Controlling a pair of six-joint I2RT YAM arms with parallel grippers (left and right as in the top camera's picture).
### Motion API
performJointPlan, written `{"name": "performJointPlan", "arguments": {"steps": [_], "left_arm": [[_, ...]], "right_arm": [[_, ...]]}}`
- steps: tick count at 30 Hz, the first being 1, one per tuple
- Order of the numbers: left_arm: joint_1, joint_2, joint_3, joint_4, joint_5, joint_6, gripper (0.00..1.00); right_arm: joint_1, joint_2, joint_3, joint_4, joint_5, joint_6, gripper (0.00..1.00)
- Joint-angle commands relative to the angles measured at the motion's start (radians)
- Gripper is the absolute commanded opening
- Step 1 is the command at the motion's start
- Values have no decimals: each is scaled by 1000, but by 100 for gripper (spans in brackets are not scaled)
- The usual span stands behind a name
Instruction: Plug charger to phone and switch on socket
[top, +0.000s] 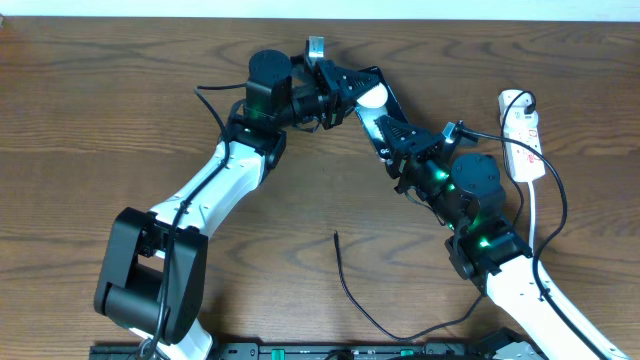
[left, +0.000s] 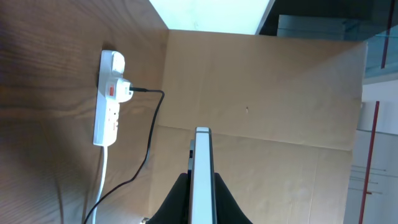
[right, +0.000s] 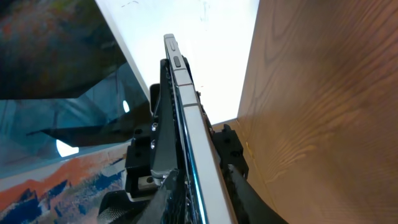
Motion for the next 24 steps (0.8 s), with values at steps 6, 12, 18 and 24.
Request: {"name": "performJointPlan", "arguments": {"steps": [6, 12, 18, 24], "left_arm": [[-10, -26, 12, 13, 24, 1, 8], [10, -26, 12, 13, 24, -42, 7], [25, -26, 12, 13, 24, -68, 8], [33, -26, 12, 13, 23, -74, 8]], "right_arm": [[8, 1, 12, 0, -5, -1, 18], [8, 1, 12, -10, -5, -5, 19], [8, 1, 12, -15, -5, -14, 20], [8, 1, 12, -24, -5, -46, 20]]}}
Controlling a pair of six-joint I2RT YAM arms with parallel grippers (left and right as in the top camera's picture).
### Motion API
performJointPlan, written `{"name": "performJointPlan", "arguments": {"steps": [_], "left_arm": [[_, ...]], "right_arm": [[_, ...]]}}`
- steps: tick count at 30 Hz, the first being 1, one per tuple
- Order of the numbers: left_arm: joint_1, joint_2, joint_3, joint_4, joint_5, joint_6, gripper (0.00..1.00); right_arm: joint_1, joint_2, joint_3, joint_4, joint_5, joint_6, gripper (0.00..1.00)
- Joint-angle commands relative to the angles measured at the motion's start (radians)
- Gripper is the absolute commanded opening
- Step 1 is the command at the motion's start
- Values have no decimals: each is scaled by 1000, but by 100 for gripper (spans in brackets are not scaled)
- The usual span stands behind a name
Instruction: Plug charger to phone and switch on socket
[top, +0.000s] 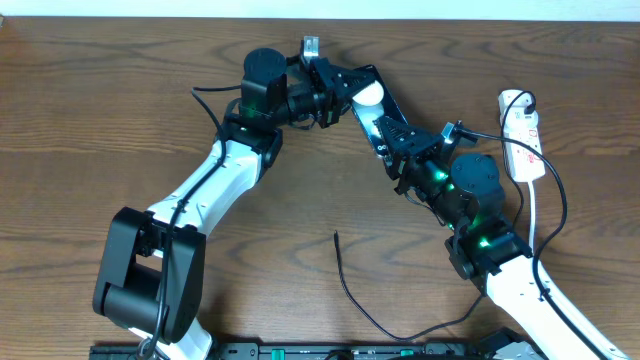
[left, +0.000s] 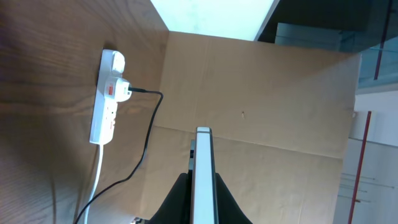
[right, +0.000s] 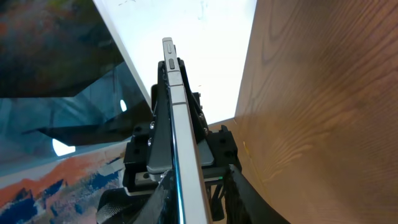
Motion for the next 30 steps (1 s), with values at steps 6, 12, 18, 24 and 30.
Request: {"name": "performJointPlan", "arguments": {"steps": [6, 12, 18, 24, 30], "left_arm": [[37, -26, 12, 14, 15, -64, 7], [67, -26, 12, 14, 17, -64, 7], [104, -26, 12, 14, 22, -64, 7], [175, -26, 12, 13, 67, -60, 7], [275, -26, 12, 13, 148, -49, 8]], "right_arm": [[8, 1, 12, -31, -3, -31, 21], [8, 1, 12, -38, -3, -31, 23], [8, 1, 12, -50, 0, -31, 24], [8, 1, 12, -52, 4, -49, 27], [8, 1, 12, -51, 5, -143, 33]]}}
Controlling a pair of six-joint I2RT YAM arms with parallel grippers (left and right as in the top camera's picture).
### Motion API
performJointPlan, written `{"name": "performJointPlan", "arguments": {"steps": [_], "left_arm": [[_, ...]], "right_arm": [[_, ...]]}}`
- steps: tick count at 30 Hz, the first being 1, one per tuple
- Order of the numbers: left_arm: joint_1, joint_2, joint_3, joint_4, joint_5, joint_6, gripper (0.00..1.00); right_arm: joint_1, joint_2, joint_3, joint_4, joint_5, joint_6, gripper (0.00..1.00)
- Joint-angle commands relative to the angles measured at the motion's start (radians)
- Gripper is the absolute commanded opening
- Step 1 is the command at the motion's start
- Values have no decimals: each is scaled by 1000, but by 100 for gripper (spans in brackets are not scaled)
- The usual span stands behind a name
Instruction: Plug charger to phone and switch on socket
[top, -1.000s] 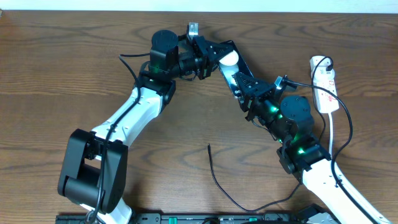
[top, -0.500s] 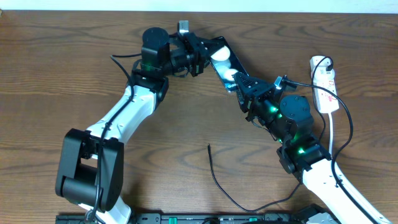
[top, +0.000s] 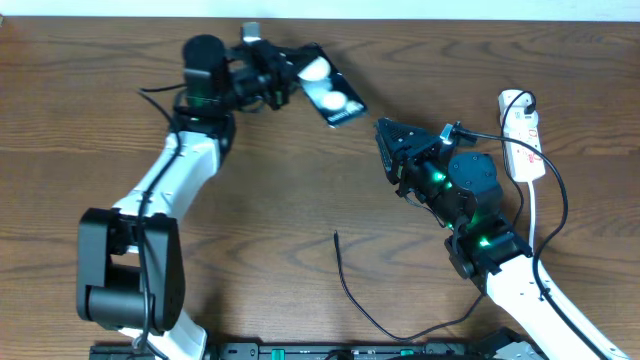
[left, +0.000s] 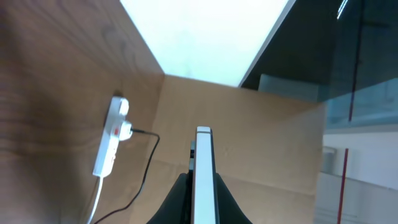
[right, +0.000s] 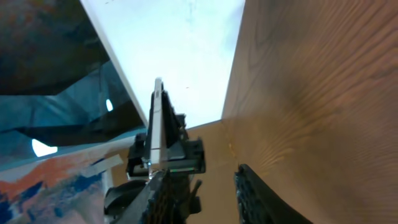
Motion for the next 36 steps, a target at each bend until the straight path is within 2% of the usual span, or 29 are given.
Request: {"name": "performJointPlan", "arguments": {"steps": [1, 5, 11, 14, 19, 23, 28, 32, 36], "left_arm": [[66, -26, 12, 12, 86, -1, 8], [126, -26, 12, 12, 167, 77, 7], [212, -26, 12, 12, 313, 248, 7], [252, -26, 12, 12, 399, 368, 7], [302, -26, 12, 12, 499, 526, 7], [322, -26, 12, 12, 566, 637, 7], [325, -26, 12, 12, 629, 713, 7], [325, -26, 12, 12, 634, 732, 7], [325, -26, 12, 12, 635, 761, 7]], "right_arm": [[7, 0, 6, -2, 5, -109, 33], [7, 0, 6, -2, 31, -233, 32], [7, 0, 6, 19, 42, -468, 24], [7, 0, 8, 52, 2, -614, 24], [7, 18, 84, 16, -100, -752, 26], [14, 88, 249, -191, -172, -866, 27], [70, 235, 479, -533, -180, -1028, 38], [126, 372, 607, -775, -176, -1117, 50], [182, 486, 625, -941, -119, -1135, 64]]}}
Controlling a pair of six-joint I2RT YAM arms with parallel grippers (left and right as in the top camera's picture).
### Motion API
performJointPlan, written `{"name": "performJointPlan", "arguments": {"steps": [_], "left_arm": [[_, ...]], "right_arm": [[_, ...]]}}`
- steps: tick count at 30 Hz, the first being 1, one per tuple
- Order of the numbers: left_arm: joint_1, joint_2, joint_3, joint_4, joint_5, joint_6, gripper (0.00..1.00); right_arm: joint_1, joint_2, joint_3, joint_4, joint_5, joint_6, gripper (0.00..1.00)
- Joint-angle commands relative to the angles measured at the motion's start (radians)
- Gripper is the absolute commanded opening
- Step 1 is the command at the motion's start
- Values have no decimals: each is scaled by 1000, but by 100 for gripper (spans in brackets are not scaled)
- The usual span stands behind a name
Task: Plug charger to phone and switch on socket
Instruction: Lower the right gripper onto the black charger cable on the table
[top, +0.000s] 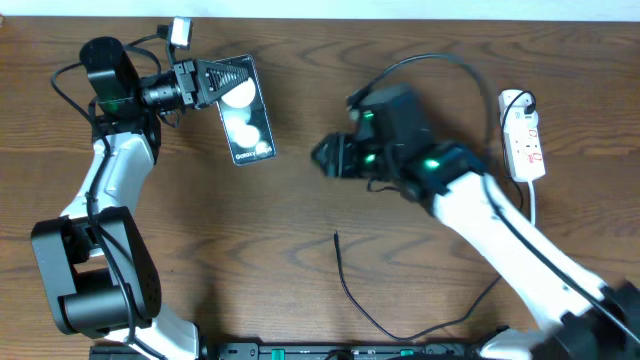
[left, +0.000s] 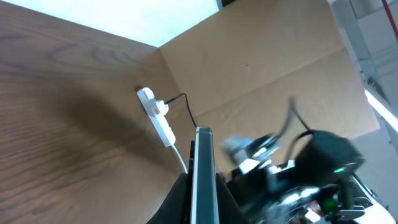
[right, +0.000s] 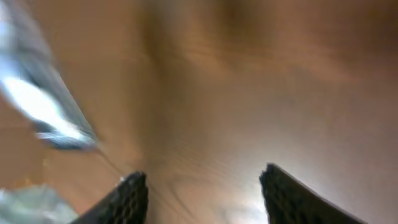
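In the overhead view my left gripper (top: 212, 84) at the back left is shut on the top end of the phone (top: 248, 120), whose screen faces up and reflects light. The left wrist view shows the phone (left: 202, 162) edge-on between my left gripper's (left: 202, 190) fingers. My right gripper (top: 322, 157) is near the table's middle, open and empty. The blurred right wrist view shows the right gripper (right: 202, 193) with its fingers (right: 130, 196) wide apart over bare wood. The charger cable's loose end (top: 336, 236) lies on the table. The white socket strip (top: 525, 125) lies at the right edge.
The black charger cable (top: 400, 332) loops along the front edge and runs up to the plug in the strip (left: 155, 115). A cardboard wall (left: 261, 68) stands beyond the table's right side. My right arm (top: 480, 200) stretches across the right half.
My left gripper has carried the phone further left, from the back middle to the back left. My right gripper, still open, has moved from the right to the table's middle.
At first the phone stood at the back middle between the fingers of both grippers, and it stayed so. Then my right gripper was open and off it, with the left holding it further left. Now the phone is at the back left.
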Motion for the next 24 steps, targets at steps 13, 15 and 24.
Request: {"name": "performJointPlan", "arguments": {"steps": [13, 15, 24], "left_arm": [[104, -26, 11, 9, 37, 61, 7], [130, -26, 11, 7, 37, 61, 8], [200, -26, 10, -44, 37, 61, 7]], "right_arm": [[190, 296, 14, -195, 55, -68, 58], [209, 307, 13, -200, 89, -23, 56], [240, 313, 10, -307, 325, 193, 54]]}}
